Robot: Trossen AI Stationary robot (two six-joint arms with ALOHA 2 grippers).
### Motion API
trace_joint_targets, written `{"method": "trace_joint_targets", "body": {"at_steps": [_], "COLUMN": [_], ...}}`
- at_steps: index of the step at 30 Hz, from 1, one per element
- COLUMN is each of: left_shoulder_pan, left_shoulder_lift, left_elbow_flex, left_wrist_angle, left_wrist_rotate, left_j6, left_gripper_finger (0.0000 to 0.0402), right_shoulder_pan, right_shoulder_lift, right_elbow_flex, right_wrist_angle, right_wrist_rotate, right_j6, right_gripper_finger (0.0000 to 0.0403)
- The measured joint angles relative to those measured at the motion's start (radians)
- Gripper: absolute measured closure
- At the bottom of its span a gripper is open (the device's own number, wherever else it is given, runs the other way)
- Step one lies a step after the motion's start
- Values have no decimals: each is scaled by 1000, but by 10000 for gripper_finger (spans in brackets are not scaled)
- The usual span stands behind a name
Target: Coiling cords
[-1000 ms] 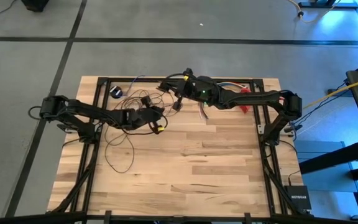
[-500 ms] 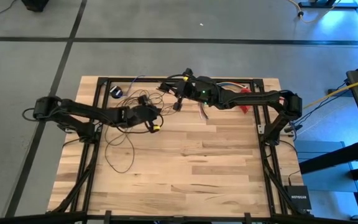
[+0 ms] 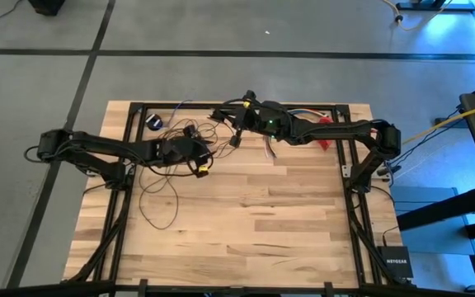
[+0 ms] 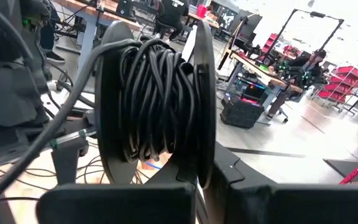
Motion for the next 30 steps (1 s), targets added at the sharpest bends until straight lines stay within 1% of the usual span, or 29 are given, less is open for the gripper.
{"method": "trace_joint_targets", "body": {"at_steps": [2,5,10,13,14,16,20,21,23,25,27,30], "left_shoulder_pan": [-1,-2,-2,-3,-3,-2,-2,-3,-3,-2,-1,-8], "left_shoulder_lift": [-18,-58,-171,-236,-256,-283,-273,-261,-240,-221,-203,-171], "left_elbow_flex": [3,3,3,3,4,4,4,4,4,4,4,4], "left_wrist_angle": [-2,-9,-37,-1,17,41,100,110,104,107,143,223], "left_wrist_rotate": [0,-12,-41,-41,-33,19,183,207,210,174,143,143], "left_j6": [12,21,21,10,9,8,6,7,19,32,37,53], "left_gripper_finger": [228,216,216,218,218,219,219,219,219,219,219,219], "right_shoulder_pan": [0,0,0,0,0,0,0,0,0,0,0,0], "right_shoulder_lift": [0,0,0,0,0,0,0,0,0,0,0,0], "right_elbow_flex": [0,-1,-1,-1,-1,-1,-1,-1,-1,-1,-1,-1], "right_wrist_angle": [6,12,15,17,17,16,16,16,14,12,8,5], "right_wrist_rotate": [-2,-8,-8,-8,-8,-7,1,1,1,1,1,2], "right_j6": [-6,-6,2,2,0,-1,-1,-1,-1,-1,-2,-2], "right_gripper_finger": [394,394,394,394,394,394,394,394,394,394,394,394]}}
